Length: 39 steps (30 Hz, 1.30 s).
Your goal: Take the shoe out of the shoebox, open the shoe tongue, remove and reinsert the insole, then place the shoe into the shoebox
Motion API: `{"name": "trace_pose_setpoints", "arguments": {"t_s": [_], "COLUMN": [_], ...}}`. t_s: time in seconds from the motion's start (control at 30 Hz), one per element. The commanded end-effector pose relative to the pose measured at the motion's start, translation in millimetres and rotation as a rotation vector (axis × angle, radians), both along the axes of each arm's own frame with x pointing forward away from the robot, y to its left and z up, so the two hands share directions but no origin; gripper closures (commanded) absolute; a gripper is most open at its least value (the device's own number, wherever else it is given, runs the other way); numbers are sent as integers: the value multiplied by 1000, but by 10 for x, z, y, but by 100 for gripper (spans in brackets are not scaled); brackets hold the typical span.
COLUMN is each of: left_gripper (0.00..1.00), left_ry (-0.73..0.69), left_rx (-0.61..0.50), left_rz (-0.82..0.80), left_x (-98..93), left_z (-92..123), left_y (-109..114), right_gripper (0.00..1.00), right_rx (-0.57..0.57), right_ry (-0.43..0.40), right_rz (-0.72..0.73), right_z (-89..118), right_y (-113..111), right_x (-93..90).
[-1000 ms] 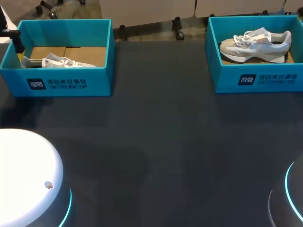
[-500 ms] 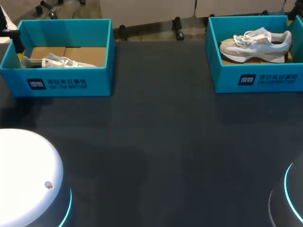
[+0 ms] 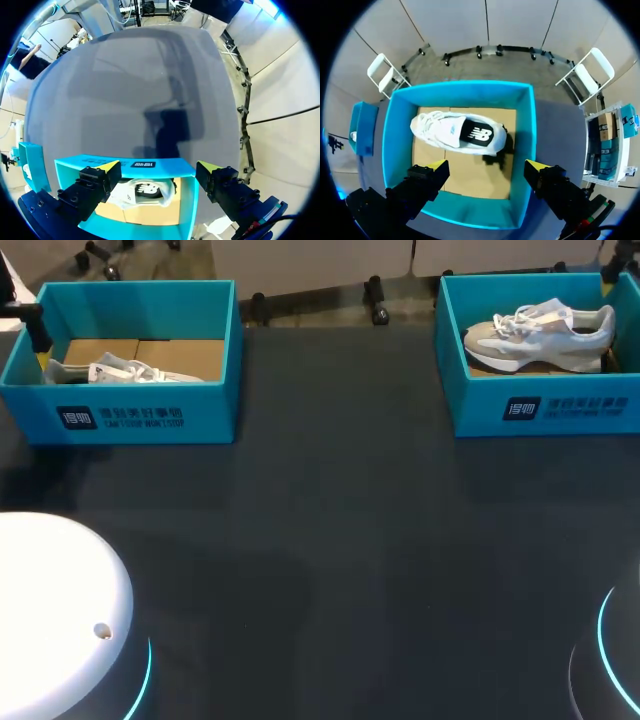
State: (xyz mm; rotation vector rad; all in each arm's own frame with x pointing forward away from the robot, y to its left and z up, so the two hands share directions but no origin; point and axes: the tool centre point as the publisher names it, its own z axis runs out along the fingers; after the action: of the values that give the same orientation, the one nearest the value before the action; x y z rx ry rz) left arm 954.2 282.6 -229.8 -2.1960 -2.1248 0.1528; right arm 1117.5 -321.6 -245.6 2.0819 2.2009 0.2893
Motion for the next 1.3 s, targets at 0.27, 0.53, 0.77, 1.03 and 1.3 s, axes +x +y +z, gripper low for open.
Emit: {"name": "trace_pose_setpoints", "arguments": {"t_s": [0.27,0.53,0.77,1.03,1.3], "left_gripper": [0,0,0,0,0], "left_ry": [-3,-3,-3,-3,-3], "left_rx": [1,1,1,1,1], "left_rz": [-1,-1,-1,-1,-1], "left_x": [-15,-15,-15,-15,-15], "left_z": [4,4,4,4,4], "left_y": [4,4,4,4,4], "right_gripper": [0,0,0,0,0], "right_rx": [-48,-48,-48,-66,-91], "right_ry": [131,131,131,113,113], "right_rz": [3,3,3,-30,-62], "right_z": [-189,-189,-189,-225,-379], "right_y": [-116,-116,-116,-90,-76], "right_x": [193,193,193,273,350]}}
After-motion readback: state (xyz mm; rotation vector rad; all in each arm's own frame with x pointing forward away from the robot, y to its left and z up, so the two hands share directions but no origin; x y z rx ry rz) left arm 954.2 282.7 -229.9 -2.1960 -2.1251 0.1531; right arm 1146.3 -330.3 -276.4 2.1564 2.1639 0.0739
